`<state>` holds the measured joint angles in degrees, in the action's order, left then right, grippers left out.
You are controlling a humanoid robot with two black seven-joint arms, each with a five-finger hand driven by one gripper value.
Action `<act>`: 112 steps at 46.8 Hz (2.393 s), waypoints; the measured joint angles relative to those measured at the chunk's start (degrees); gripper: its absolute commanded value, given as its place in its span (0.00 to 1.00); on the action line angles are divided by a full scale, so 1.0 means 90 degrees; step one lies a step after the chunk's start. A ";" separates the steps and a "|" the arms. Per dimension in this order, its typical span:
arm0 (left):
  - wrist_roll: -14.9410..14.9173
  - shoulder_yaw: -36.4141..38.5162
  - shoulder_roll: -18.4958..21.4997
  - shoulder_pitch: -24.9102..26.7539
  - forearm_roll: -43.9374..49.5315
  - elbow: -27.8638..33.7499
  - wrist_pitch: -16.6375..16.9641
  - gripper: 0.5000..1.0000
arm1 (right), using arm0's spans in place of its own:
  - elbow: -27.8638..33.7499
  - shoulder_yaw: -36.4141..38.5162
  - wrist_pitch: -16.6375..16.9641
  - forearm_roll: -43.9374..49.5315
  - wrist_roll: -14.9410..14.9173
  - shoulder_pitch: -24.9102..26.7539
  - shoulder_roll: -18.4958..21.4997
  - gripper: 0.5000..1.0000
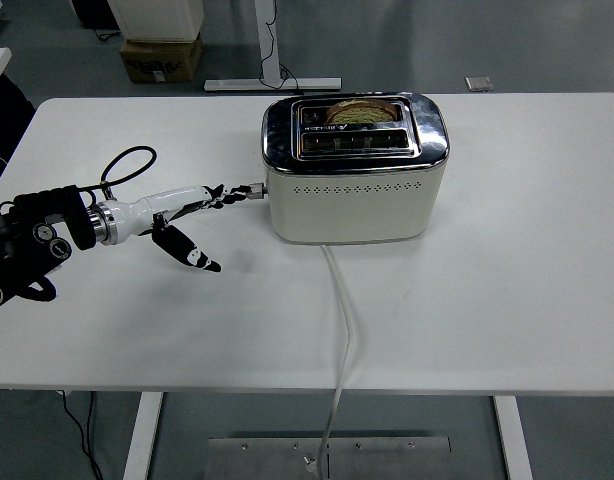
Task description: Press down toaster
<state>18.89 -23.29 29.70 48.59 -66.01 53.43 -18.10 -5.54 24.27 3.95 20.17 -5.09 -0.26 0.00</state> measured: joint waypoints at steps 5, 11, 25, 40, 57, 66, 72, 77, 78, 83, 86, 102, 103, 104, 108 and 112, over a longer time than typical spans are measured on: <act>0.0000 0.0000 0.0000 -0.0008 0.0000 -0.0001 0.0000 1.00 | 0.0000 0.0000 0.0000 0.0000 0.0000 0.0000 0.0000 1.00; -0.0001 -0.0002 -0.0045 -0.0055 0.0000 -0.0003 0.0001 1.00 | 0.0000 0.0000 0.0000 0.0000 0.0000 0.0000 0.0000 1.00; 0.0000 -0.0001 -0.0088 -0.0091 -0.0002 -0.0182 -0.0001 1.00 | 0.0000 -0.0001 0.0000 0.0003 0.0000 -0.0001 0.0000 1.00; 0.0000 0.0002 -0.0026 -0.0144 0.0349 -0.0230 -0.0002 1.00 | 0.0000 0.0002 0.0000 0.0001 0.0000 0.0001 0.0000 1.00; 0.0001 -0.0019 0.0040 -0.0133 0.1697 -0.0429 -0.0010 1.00 | 0.0000 -0.0002 0.0000 0.0002 0.0000 0.0000 0.0000 1.00; 0.0001 -0.0019 0.0047 -0.0143 0.2515 -0.0672 -0.0020 1.00 | 0.0000 -0.0002 0.0000 0.0001 0.0000 0.0000 0.0000 1.00; 0.0014 -0.0018 0.0065 -0.0147 0.2840 -0.0882 -0.0008 1.00 | 0.0001 -0.0001 0.0000 0.0001 0.0001 0.0001 0.0000 1.00; 0.0021 -0.0024 0.0033 -0.0127 0.3452 -0.0973 -0.0002 1.00 | 0.0000 0.0002 0.0000 0.0001 0.0000 0.0001 0.0000 1.00; 0.0021 -0.0024 0.0033 -0.0120 0.3614 -0.0976 -0.0001 1.00 | 0.0000 0.0002 0.0000 0.0001 0.0000 0.0000 0.0000 1.00; 0.0024 -0.0024 0.0015 -0.0105 0.4294 -0.0978 0.0000 1.00 | 0.0000 0.0000 0.0000 0.0001 -0.0001 0.0000 0.0000 1.00; 0.0032 -0.0024 0.0012 -0.0105 0.4571 -0.0986 0.0002 1.00 | 0.0000 -0.0001 0.0000 0.0001 0.0000 0.0000 0.0000 1.00; 0.0432 -0.0129 -0.0119 -0.0104 0.5918 -0.1184 0.0023 1.00 | 0.0000 0.0001 0.0000 0.0001 -0.0001 0.0001 0.0000 1.00; 0.0481 -0.0131 -0.0167 -0.0105 0.6091 -0.1286 0.0023 1.00 | 0.0000 0.0001 0.0000 0.0001 0.0000 0.0001 0.0000 1.00; 0.0497 -0.0131 -0.0217 -0.0105 0.6220 -0.1375 0.0022 1.00 | 0.0000 0.0001 0.0000 0.0000 -0.0001 -0.0001 0.0000 1.00; 0.0526 -0.0131 -0.0412 -0.0107 0.6672 -0.1750 0.0014 1.00 | 0.0000 0.0002 0.0000 0.0001 -0.0001 0.0001 0.0000 1.00; 0.0530 -0.0182 -0.0552 -0.0106 0.6944 -0.2007 0.0011 1.00 | 0.0000 0.0001 0.0000 0.0001 -0.0001 -0.0001 0.0000 1.00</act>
<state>23.66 -24.93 24.73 47.64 -3.51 35.37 -18.00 -5.54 24.28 3.95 20.18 -5.10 -0.27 0.00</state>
